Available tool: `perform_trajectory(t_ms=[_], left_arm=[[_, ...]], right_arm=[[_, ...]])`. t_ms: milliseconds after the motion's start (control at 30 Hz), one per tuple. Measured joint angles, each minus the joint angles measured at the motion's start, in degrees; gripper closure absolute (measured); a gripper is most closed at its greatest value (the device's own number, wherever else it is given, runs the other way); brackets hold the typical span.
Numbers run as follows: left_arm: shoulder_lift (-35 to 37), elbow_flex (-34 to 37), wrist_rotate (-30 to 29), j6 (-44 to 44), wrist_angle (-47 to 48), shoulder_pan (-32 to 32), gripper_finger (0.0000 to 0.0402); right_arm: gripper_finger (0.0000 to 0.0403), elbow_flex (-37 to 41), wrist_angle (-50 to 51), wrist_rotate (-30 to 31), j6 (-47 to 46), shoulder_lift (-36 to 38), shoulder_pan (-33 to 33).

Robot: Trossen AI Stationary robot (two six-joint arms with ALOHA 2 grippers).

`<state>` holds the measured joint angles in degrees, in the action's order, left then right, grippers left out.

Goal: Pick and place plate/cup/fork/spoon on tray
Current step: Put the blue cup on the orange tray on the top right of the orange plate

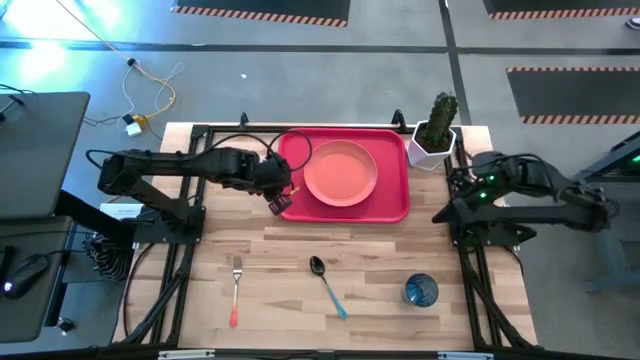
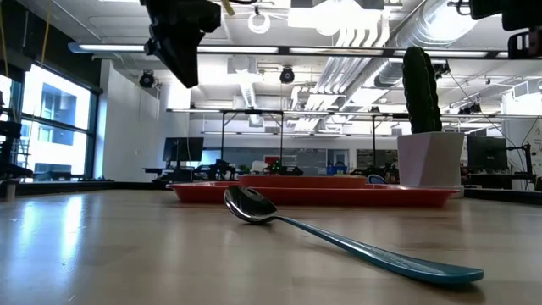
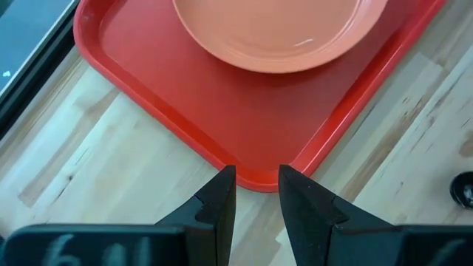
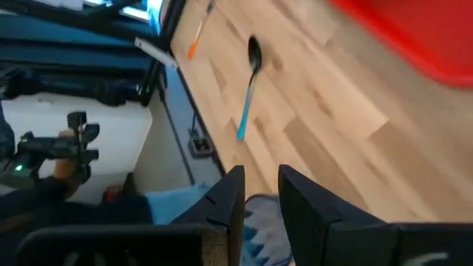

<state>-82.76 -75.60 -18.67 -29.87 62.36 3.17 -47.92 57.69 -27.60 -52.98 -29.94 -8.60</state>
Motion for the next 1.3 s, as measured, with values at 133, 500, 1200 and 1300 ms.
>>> perform_trajectory(t_ms=[133,500,1200,1300], left_arm=[[0.00,-0.01,-0.09,0.03,0.23,0.01,0.0307],[0.00,-0.01,-0.44,0.05,0.27,0.04,0.0307],[0.00,-0.04,-0.44,0.05,0.18,0.04,0.0307],[0.00,-0.06,-0.44,0.07,-0.29,0.04,0.0307]], right_arm=[[0.0328,0.00,-3.64,1.43,-3.25,-4.46,6.51],[0.0328,0.00,-6.37,11.29,-14.10,-15.12,26.50],[0.0328,-0.02,-10.43,23.31,-23.77,-31.51,48.69],[0.0328,-0.02,-10.40,24.08,-24.62,-32.22,49.36]])
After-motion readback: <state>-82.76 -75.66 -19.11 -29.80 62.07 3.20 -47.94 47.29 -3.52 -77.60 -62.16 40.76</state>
